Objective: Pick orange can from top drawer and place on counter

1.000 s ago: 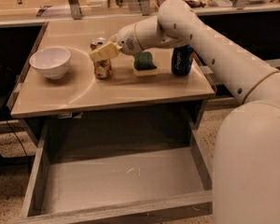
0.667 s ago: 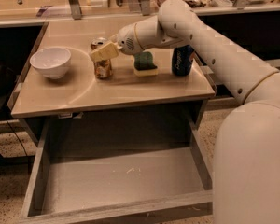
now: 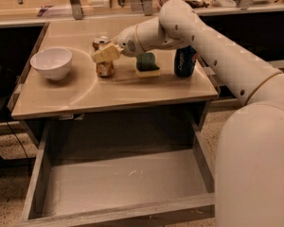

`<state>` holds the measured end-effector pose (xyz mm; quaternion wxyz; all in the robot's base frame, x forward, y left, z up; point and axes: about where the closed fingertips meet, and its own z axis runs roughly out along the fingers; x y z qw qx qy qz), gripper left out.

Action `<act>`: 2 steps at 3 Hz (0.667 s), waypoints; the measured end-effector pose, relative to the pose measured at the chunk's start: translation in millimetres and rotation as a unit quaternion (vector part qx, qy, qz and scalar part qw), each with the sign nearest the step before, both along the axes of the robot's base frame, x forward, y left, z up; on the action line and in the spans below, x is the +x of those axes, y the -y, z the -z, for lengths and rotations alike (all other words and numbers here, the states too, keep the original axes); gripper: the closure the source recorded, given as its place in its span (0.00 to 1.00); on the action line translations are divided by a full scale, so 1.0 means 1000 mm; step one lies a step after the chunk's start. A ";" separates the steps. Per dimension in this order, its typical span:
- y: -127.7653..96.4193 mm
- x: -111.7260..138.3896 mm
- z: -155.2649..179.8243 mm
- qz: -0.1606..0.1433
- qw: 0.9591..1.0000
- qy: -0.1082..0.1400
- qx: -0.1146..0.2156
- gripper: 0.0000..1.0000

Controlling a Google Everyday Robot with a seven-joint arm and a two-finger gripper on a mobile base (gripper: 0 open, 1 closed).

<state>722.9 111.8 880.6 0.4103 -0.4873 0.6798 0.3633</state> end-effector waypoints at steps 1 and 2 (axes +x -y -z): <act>0.000 0.000 0.000 0.000 1.000 0.000 0.000 0.00; 0.000 0.000 0.000 0.000 1.000 0.000 0.000 0.00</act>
Offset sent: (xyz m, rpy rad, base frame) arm 0.0000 0.0000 0.0000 0.0000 0.0000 0.0000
